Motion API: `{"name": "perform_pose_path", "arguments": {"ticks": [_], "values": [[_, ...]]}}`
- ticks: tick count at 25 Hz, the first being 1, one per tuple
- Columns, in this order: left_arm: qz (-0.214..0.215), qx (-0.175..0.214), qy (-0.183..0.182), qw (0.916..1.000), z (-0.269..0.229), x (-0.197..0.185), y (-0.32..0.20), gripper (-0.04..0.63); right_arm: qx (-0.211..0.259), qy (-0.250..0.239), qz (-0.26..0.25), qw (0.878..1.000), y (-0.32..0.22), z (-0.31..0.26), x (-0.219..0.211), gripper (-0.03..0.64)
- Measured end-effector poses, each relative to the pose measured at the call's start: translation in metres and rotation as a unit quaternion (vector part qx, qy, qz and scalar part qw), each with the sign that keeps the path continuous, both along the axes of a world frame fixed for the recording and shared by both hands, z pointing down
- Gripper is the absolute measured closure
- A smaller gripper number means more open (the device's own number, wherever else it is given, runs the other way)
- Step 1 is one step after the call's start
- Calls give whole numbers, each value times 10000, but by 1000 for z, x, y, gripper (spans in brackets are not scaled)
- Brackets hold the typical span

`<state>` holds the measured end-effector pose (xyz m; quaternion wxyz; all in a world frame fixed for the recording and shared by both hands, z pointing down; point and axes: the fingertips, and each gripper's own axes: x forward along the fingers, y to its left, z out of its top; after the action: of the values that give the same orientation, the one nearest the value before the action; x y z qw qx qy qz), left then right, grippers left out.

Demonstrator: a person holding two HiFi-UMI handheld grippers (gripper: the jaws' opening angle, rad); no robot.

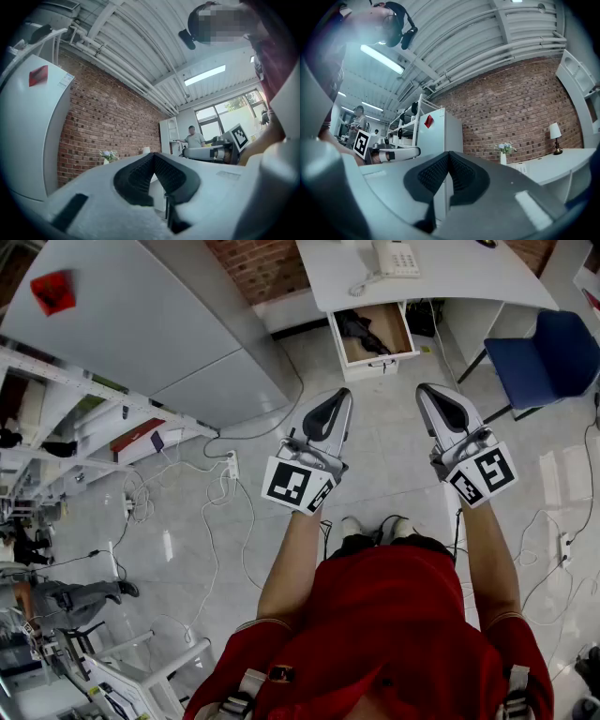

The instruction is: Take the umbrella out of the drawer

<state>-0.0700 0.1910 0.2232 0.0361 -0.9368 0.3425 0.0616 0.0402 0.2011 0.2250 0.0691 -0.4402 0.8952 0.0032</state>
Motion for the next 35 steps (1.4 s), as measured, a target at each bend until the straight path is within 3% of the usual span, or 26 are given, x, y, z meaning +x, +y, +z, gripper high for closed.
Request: {"name": "perform_pose_path", "arguments": {"ticks": [9, 20, 28, 35], "values": [[24, -3, 43, 10000, 6, -29, -15, 598, 18, 103, 78, 9999, -13, 2, -27, 604], [144, 26, 27, 9999, 23, -77, -51, 598, -193, 590, 295, 9976, -49, 28, -72, 604], [92, 65, -112, 9999, 44, -86, -100, 598, -394, 1054, 313, 9932, -116, 62, -75, 604], [-38, 10, -224, 9997, 65, -59, -174, 598, -704, 1564, 144, 9851, -204, 114, -47, 603]]}}
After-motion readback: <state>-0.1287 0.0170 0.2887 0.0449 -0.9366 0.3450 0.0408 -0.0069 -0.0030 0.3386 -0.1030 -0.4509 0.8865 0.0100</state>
